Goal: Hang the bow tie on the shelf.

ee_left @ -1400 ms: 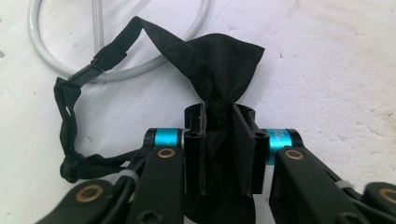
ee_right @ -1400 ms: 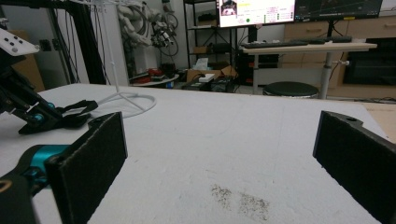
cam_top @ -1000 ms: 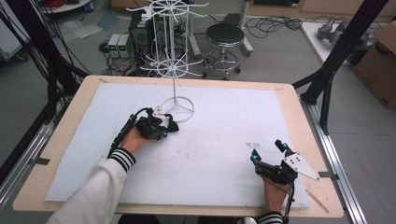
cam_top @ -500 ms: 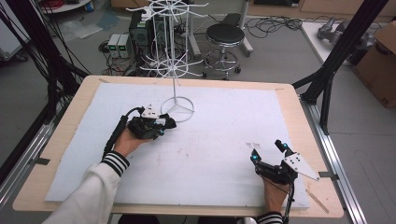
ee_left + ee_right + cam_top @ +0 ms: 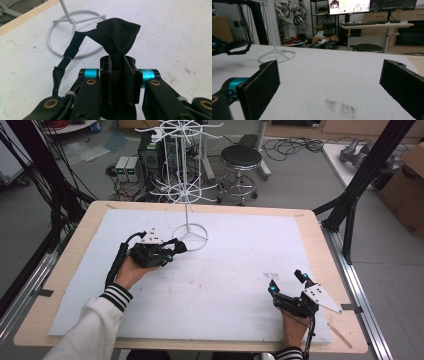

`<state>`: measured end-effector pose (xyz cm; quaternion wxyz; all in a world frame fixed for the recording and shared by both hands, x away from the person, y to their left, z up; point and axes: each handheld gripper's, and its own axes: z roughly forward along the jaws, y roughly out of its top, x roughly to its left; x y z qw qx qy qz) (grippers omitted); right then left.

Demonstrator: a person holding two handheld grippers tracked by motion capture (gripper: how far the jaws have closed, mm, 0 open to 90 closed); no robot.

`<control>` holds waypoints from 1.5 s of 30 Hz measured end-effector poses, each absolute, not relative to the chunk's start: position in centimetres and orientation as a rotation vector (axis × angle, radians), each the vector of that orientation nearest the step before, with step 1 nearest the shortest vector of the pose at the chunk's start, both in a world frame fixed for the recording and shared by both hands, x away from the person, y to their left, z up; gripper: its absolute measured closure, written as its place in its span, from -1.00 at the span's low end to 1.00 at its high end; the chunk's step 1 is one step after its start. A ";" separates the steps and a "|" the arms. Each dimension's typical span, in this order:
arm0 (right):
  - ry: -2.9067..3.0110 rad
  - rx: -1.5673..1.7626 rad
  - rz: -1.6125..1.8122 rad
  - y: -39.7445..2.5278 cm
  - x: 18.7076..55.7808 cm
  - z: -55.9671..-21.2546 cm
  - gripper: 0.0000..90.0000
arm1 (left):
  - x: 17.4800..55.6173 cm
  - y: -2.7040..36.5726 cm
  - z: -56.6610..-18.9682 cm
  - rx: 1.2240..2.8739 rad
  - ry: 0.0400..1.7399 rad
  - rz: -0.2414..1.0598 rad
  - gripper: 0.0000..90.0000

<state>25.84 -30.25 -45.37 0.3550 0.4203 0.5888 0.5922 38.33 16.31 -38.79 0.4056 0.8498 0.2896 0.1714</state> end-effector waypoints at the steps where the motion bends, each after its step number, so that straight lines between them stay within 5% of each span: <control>1: 1.518 1.087 1.533 -30.2 25.9 -45.4 -0.96 | 38.0 16.6 -38.4 2.122 0.725 0.431 0.71; 22: 1.520 1.088 1.530 -30.3 25.9 -45.4 -0.96 | 35.1 19.6 -35.8 1.958 0.722 0.464 0.71; 45: 1.522 1.089 1.530 -30.3 25.9 -45.4 -0.96 | 33.8 20.2 -31.5 1.713 0.701 0.646 0.71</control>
